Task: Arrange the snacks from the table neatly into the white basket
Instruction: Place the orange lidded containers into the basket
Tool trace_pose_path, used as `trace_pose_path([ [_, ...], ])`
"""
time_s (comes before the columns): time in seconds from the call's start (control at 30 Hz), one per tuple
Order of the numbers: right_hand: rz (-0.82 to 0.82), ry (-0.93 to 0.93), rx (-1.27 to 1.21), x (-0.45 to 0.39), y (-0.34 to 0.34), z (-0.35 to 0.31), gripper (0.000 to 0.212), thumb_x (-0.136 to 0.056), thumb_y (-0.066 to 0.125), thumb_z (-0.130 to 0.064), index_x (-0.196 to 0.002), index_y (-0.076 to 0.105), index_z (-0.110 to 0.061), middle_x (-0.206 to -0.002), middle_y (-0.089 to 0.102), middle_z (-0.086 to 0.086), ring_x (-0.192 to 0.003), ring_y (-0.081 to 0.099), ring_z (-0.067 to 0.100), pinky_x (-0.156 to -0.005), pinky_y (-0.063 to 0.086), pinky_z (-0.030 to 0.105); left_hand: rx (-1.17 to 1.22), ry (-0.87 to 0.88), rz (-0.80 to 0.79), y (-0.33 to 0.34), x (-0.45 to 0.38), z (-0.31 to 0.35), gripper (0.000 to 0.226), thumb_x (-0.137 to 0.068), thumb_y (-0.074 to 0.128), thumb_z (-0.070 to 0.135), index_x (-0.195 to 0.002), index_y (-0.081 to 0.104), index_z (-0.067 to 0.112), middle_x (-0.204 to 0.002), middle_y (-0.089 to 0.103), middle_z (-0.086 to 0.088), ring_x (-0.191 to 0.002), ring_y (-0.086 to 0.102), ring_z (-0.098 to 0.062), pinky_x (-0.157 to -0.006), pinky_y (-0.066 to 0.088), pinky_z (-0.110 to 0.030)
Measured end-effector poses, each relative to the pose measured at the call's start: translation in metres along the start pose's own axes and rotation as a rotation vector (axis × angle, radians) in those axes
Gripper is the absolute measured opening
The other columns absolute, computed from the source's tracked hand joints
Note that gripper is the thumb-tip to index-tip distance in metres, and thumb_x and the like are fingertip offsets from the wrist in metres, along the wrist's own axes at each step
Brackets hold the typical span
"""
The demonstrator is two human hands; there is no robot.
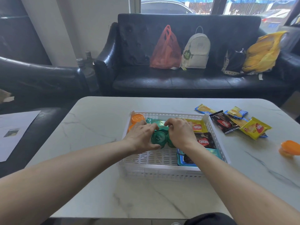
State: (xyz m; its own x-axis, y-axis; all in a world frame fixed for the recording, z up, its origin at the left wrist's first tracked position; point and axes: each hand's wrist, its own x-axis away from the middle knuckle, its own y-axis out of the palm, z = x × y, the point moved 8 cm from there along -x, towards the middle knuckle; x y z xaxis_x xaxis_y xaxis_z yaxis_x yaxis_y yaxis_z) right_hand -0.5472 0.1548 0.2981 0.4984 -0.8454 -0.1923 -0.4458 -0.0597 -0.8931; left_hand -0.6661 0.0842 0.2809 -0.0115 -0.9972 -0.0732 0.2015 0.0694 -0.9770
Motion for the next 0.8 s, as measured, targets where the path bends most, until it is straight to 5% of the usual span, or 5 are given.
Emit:
trace_pose_path([
  [0.4, 0.089, 0.056, -0.047, 0.009, -0.022, 0.044, 0.022, -0.094, 0.052, -0.018, -0.107, 0.068, -0.027, -0.108, 0.068, -0.006, -0.107, 0.056, 0.019, -0.099, 0.033, 0.040, -0.102, -0.024, 0.073, -0.003, -0.008, 0.008, 0.053, -0.082, 0.065, 0.050, -0.124, 0.053, 0.020, -0.118, 0.059, 0.000, -0.110, 0.046, -0.022, -0.096, 0.041, -0.034],
  [0.63, -0.031, -0.072, 0.124, 0.023, -0.011, 0.036, 0.035, -0.083, 0.057, -0.062, -0.106, 0.067, -0.038, -0.109, 0.064, -0.010, -0.114, 0.050, 0.017, -0.098, 0.029, 0.043, -0.130, -0.033, 0.055, -0.006, -0.009, 0.011, 0.054, -0.079, 0.067, 0.048, -0.123, 0.055, 0.019, -0.117, 0.059, -0.001, -0.110, 0.045, -0.022, -0.095, 0.042, -0.034],
  [0.8, -0.049, -0.089, 0.155, 0.024, -0.007, 0.034, 0.040, -0.082, 0.061, -0.064, -0.112, 0.064, -0.038, -0.119, 0.061, -0.006, -0.123, 0.047, 0.020, -0.100, 0.028, 0.045, -0.143, -0.031, 0.067, -0.007, -0.007, 0.014, 0.055, -0.081, 0.066, 0.050, -0.126, 0.054, 0.021, -0.119, 0.058, 0.000, -0.109, 0.045, -0.021, -0.094, 0.041, -0.034],
])
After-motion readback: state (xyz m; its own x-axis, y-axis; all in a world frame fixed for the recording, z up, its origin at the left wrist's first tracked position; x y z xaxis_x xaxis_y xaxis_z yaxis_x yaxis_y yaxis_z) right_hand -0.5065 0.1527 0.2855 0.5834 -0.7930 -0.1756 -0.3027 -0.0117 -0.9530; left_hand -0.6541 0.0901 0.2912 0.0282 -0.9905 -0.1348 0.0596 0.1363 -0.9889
